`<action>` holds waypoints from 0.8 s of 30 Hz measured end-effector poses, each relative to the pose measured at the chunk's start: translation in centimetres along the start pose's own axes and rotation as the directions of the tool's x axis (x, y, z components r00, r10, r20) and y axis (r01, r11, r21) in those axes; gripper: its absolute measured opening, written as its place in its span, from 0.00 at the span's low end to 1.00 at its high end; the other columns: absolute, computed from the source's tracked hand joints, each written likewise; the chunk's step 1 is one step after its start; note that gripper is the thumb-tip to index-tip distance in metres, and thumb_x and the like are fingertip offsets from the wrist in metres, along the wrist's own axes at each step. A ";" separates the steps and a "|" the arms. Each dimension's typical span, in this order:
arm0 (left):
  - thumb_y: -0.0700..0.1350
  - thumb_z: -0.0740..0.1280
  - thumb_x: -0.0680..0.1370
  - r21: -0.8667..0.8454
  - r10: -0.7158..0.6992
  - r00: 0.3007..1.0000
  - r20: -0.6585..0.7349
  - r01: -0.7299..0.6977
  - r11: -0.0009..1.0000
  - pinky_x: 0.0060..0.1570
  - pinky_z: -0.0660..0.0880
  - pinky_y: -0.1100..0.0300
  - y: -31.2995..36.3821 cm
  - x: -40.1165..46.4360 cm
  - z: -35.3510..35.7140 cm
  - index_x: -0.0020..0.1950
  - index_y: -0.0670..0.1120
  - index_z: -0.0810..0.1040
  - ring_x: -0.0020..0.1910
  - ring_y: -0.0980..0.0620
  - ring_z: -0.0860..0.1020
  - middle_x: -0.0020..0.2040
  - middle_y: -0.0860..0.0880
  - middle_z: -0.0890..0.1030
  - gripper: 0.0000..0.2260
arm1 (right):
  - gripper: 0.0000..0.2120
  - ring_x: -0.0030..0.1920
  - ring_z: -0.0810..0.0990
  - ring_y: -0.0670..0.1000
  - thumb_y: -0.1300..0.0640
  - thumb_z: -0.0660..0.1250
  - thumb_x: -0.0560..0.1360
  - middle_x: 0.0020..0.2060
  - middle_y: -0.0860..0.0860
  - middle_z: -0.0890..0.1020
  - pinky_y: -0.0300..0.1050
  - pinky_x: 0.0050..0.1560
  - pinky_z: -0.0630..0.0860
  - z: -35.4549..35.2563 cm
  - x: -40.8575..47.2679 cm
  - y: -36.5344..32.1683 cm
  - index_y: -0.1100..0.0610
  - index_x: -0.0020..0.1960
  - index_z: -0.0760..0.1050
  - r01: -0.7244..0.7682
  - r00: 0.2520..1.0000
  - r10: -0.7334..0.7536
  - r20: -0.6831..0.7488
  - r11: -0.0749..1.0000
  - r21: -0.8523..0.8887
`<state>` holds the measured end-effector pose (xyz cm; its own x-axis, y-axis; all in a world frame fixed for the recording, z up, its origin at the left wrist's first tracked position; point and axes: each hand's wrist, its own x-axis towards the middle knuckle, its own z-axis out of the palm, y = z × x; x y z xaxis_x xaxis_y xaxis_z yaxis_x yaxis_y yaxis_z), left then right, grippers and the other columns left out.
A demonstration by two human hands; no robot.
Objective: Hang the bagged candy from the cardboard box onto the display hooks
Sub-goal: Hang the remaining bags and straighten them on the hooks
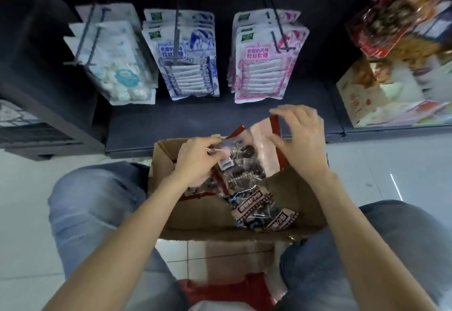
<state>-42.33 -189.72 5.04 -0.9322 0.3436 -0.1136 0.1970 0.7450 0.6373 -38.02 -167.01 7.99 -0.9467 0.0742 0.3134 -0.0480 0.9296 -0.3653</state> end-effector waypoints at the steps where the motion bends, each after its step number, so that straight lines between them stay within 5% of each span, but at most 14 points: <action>1: 0.54 0.72 0.73 -0.090 -0.026 1.000 -0.003 0.026 0.996 0.52 0.73 0.56 0.2 -0.1 -0.2 0.57 0.48 0.82 0.54 0.52 0.80 0.54 0.51 0.83 0.17 | 0.24 0.63 0.72 0.55 0.50 0.73 0.71 0.62 0.52 0.76 0.53 0.62 0.68 -1.1 -0.3 0.8 0.53 0.65 0.73 -0.141 0.990 0.142 -0.014 0.989 0.055; 4: 0.53 0.73 0.71 -0.292 -0.065 0.998 -0.020 0.056 0.955 0.47 0.75 0.56 1.0 -0.4 -0.8 0.49 0.51 0.83 0.46 0.58 0.81 0.45 0.56 0.84 0.10 | 0.22 0.58 0.72 0.51 0.51 0.70 0.74 0.60 0.52 0.74 0.54 0.61 0.73 -3.6 -2.1 1.3 0.53 0.66 0.70 -0.413 0.903 0.428 -0.019 0.881 0.231; 8: 0.48 0.75 0.70 -0.381 -0.052 0.997 -0.062 0.024 0.924 0.45 0.76 0.55 3.0 -0.5 -1.2 0.43 0.55 0.81 0.42 0.58 0.81 0.40 0.59 0.83 0.04 | 0.15 0.47 0.77 0.49 0.54 0.67 0.77 0.54 0.51 0.76 0.41 0.47 0.74 -5.2 -3.4 -1.1 0.54 0.62 0.74 -0.371 0.923 0.385 -0.001 0.889 0.269; 11: 0.51 0.75 0.70 -0.336 -0.040 0.992 -0.117 -0.002 0.942 0.44 0.76 0.56 4.2 -0.8 -1.4 0.46 0.51 0.83 0.43 0.56 0.81 0.42 0.56 0.84 0.07 | 0.17 0.45 0.77 0.46 0.47 0.64 0.78 0.52 0.48 0.78 0.33 0.40 0.68 -6.0 -2.8 -3.0 0.53 0.63 0.72 -0.415 0.904 0.428 0.016 0.867 0.277; 16: 0.51 0.75 0.70 -0.178 0.062 0.961 -0.270 -0.113 0.978 0.34 0.70 0.62 7.5 -2.8 -1.3 0.41 0.52 0.82 0.32 0.60 0.76 0.32 0.57 0.80 0.05 | 0.38 0.63 0.73 0.55 0.30 0.56 0.73 0.67 0.53 0.71 0.53 0.65 0.70 -5.9 0.3 -5.4 0.53 0.74 0.57 -0.691 0.701 0.662 0.265 0.539 0.482; 20: 0.49 0.76 0.69 -0.191 0.100 0.950 -0.296 -0.161 0.968 0.35 0.75 0.63 8.6 -3.9 -1.5 0.42 0.54 0.82 0.33 0.62 0.78 0.34 0.58 0.81 0.05 | 0.22 0.54 0.79 0.54 0.47 0.59 0.79 0.62 0.55 0.75 0.51 0.55 0.79 -5.6 1.3 -4.5 0.55 0.70 0.64 -0.741 0.606 0.740 0.293 0.390 0.547; 22: 0.49 0.76 0.69 -0.147 0.170 0.943 -0.287 -0.218 0.965 0.39 0.78 0.61 8.2 -4.1 -1.7 0.45 0.52 0.83 0.36 0.59 0.80 0.38 0.56 0.84 0.07 | 0.12 0.47 0.80 0.51 0.58 0.59 0.80 0.55 0.55 0.78 0.43 0.46 0.81 -5.9 1.1 -4.2 0.58 0.62 0.73 -0.752 0.622 0.726 0.292 0.452 0.479; 24: 0.49 0.76 0.69 0.019 0.369 0.901 -0.230 -0.375 0.927 0.42 0.80 0.57 7.7 -4.4 -1.5 0.49 0.49 0.84 0.39 0.54 0.82 0.42 0.52 0.85 0.10 | 0.13 0.49 0.81 0.56 0.65 0.57 0.79 0.55 0.59 0.80 0.46 0.49 0.80 -6.2 0.4 -4.2 0.61 0.59 0.77 -0.738 0.637 0.739 0.220 0.502 0.451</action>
<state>-37.16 -186.34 11.63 -0.8369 0.4525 0.3080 0.5374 0.5725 0.6192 -36.19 -168.65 15.06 -0.7086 0.6546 -0.2633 0.5309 0.2489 -0.8100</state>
